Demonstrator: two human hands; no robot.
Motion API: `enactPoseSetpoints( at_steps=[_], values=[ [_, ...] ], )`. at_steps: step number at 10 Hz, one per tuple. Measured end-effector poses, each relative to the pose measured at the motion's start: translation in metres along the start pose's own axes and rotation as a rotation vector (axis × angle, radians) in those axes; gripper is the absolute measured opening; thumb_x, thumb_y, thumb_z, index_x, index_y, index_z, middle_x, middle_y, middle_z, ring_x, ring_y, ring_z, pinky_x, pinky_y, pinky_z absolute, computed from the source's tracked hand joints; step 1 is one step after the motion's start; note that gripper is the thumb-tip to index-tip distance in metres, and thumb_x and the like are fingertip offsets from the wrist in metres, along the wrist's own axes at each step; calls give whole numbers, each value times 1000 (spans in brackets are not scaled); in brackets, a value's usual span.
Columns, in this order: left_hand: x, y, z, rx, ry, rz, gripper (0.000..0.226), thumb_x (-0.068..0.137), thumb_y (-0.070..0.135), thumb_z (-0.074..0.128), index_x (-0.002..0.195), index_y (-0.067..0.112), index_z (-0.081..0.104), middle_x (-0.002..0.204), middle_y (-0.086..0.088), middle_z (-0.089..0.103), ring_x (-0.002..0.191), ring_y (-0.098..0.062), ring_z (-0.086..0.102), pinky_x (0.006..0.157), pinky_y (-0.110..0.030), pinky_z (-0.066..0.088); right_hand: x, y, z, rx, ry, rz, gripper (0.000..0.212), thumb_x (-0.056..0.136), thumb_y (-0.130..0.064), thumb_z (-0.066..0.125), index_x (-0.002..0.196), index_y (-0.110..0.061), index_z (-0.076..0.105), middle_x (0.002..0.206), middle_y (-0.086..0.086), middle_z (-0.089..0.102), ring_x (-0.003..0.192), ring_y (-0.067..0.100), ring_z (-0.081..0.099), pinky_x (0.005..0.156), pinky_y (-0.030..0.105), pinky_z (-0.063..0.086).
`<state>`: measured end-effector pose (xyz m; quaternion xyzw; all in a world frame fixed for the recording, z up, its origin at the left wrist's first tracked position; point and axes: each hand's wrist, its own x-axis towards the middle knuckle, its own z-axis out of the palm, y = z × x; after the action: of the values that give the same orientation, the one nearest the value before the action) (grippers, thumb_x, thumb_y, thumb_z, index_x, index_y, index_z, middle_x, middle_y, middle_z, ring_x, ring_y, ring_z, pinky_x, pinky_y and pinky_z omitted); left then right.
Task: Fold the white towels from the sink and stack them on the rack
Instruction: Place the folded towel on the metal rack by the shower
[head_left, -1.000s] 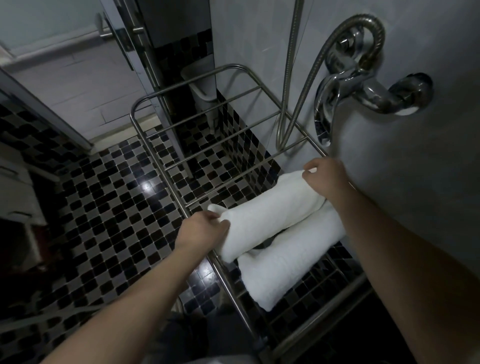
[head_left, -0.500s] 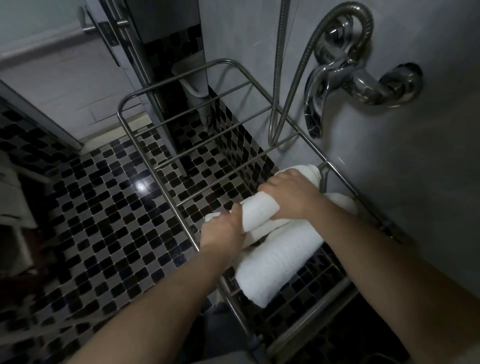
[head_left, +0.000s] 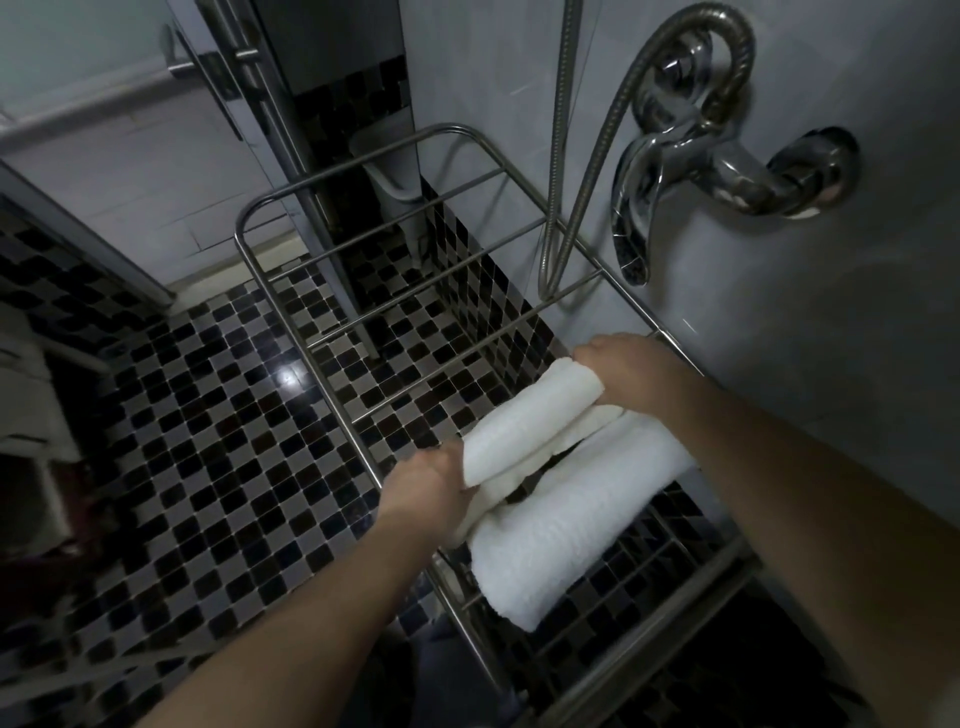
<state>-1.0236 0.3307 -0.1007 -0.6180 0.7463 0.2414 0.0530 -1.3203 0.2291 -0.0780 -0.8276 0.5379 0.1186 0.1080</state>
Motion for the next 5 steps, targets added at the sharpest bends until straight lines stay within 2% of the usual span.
enactPoseSetpoints(
  at_steps=[1,2,3,4,5],
  values=[
    [-3,2,-4,-82,-54,-38,70,84,82,37,129,28,39,94,6,57,77,-9,59,63,-26,51,-1,0,-11,149,-111,91,74,58,-84,67,112,-33,59,103,-12,61,91,13,59,71,29,41],
    [10,11,-18,-330,-173,-220,92,81,90,11,148,29,29,142,-14,44,127,-33,50,103,-53,45,8,-7,-27,508,-121,310,92,64,-102,29,120,-36,63,120,-12,64,103,14,59,90,38,48],
    [47,6,-32,-428,-325,-365,58,105,51,24,154,21,30,154,-20,35,138,-42,38,113,-53,34,40,-8,-35,468,-224,441,74,87,-79,38,130,-23,61,128,1,63,113,25,60,98,44,49],
    [74,-4,-38,-474,-437,-460,44,108,18,34,145,-4,43,148,-26,45,136,-40,44,111,-41,38,69,-10,-30,376,-358,470,58,94,-55,51,132,-12,59,129,10,61,109,25,59,94,38,49],
    [102,-16,-19,-299,-487,-484,42,108,15,34,143,-5,45,148,-25,46,137,-38,43,112,-40,36,89,-12,-22,333,-468,472,53,94,-48,58,131,-11,59,125,9,62,97,22,55,82,32,46]
  ],
)
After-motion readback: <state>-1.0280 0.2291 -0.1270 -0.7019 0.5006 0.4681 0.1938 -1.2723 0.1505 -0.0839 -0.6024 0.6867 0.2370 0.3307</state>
